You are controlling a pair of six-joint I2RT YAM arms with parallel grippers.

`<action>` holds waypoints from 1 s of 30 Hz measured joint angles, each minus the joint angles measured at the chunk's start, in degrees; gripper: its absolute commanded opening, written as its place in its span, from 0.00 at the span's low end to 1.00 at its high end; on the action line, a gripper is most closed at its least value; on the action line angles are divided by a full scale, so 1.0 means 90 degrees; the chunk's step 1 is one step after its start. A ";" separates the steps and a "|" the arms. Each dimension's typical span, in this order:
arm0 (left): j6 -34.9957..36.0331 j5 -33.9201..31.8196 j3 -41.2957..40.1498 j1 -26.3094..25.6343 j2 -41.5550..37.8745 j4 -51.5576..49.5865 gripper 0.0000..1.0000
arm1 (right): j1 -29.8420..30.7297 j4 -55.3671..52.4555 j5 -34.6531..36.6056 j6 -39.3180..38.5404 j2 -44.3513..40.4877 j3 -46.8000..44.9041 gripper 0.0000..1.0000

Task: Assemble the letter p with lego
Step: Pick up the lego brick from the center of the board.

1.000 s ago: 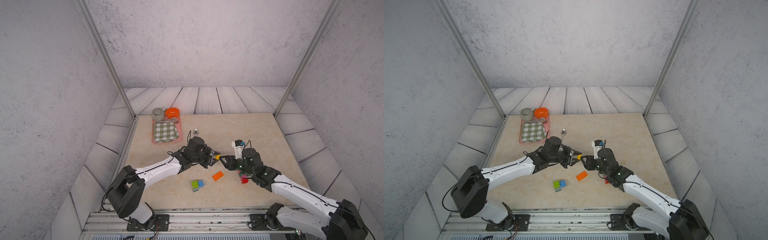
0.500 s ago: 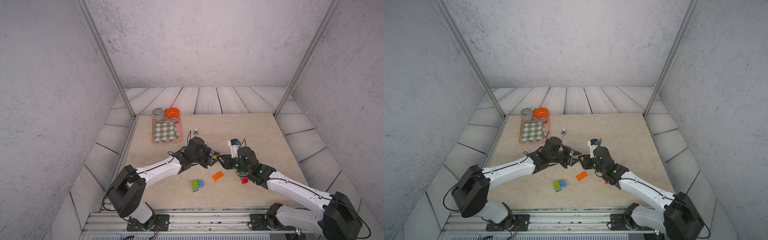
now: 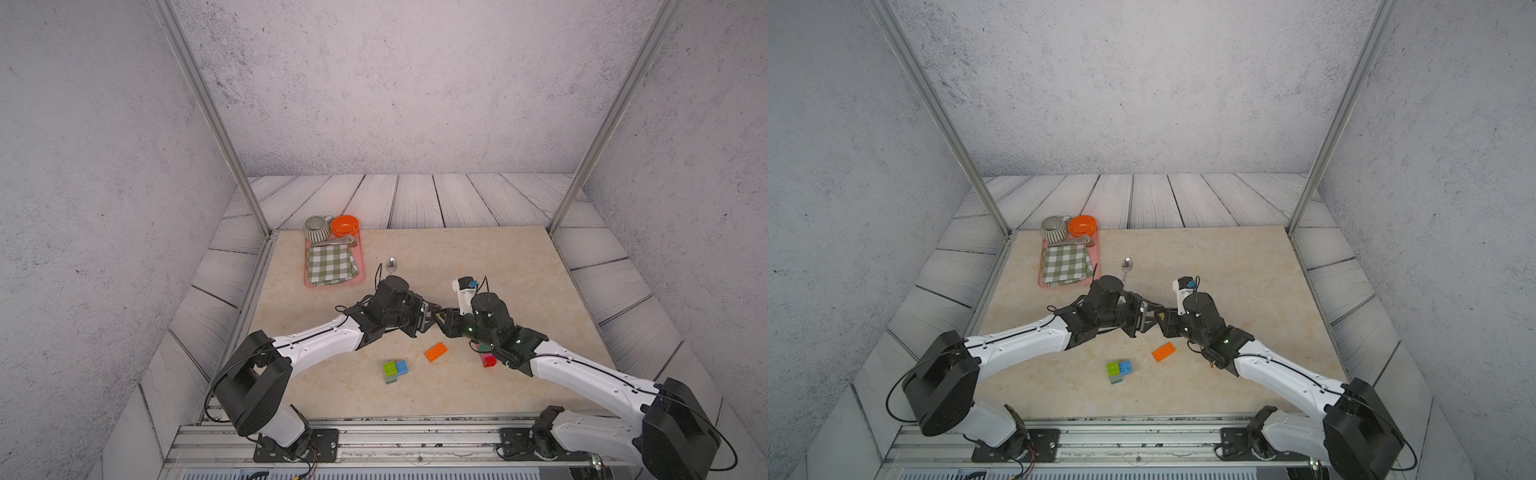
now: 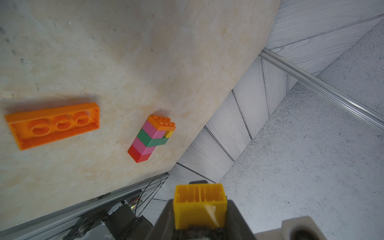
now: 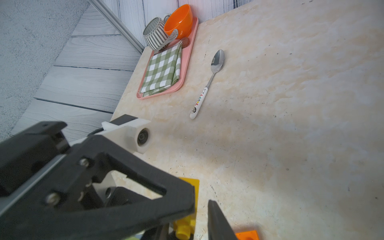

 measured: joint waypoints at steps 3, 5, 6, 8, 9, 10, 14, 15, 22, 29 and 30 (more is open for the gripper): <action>-0.0024 -0.0022 -0.0049 0.0000 -0.0024 0.0041 0.17 | 0.0034 0.0029 0.0024 0.0085 0.0000 -0.0005 0.05; -0.0029 -0.0044 -0.0068 0.0000 -0.0049 0.0053 0.21 | 0.0036 0.0044 0.0019 0.0080 0.0000 -0.0007 0.00; -0.0029 -0.0046 -0.0083 0.0000 -0.0063 0.0056 0.25 | 0.0041 0.0046 0.0022 0.0083 0.0000 -0.0007 0.00; -0.0022 -0.0061 -0.0109 0.0000 -0.0102 0.0051 0.36 | 0.0058 0.0046 0.0019 0.0078 -0.0002 -0.0007 0.00; 0.0002 -0.0063 -0.0129 0.0000 -0.0121 0.0053 0.50 | 0.0066 0.0039 0.0027 0.0083 -0.0007 -0.0007 0.00; 0.0068 -0.0061 -0.0148 0.0000 -0.0151 0.0046 0.62 | 0.0075 0.0029 0.0034 0.0078 -0.0017 -0.0007 0.00; 0.0583 -0.0121 -0.0284 0.0066 -0.0682 -0.0517 0.91 | 0.0073 -0.0427 0.0243 0.0075 -0.0180 0.0066 0.00; 0.0879 -0.0192 -0.0296 0.0124 -0.0957 -0.0797 0.99 | 0.0068 -0.0639 0.0284 0.0073 -0.0231 0.0131 0.00; 0.3944 -0.1409 -0.0313 0.0539 -0.3461 -0.2905 0.94 | 0.0068 -0.2390 0.0109 -0.0119 -0.0243 0.1015 0.00; 0.6528 -0.1715 -0.1001 0.0537 -0.4991 -0.3985 0.43 | 0.0124 -0.4325 -0.0325 -0.0576 0.0835 0.2300 0.00; 0.6720 -0.1627 -0.1105 0.0537 -0.4915 -0.4061 0.41 | 0.0165 -0.4554 -0.0318 -0.0571 0.1042 0.2441 0.00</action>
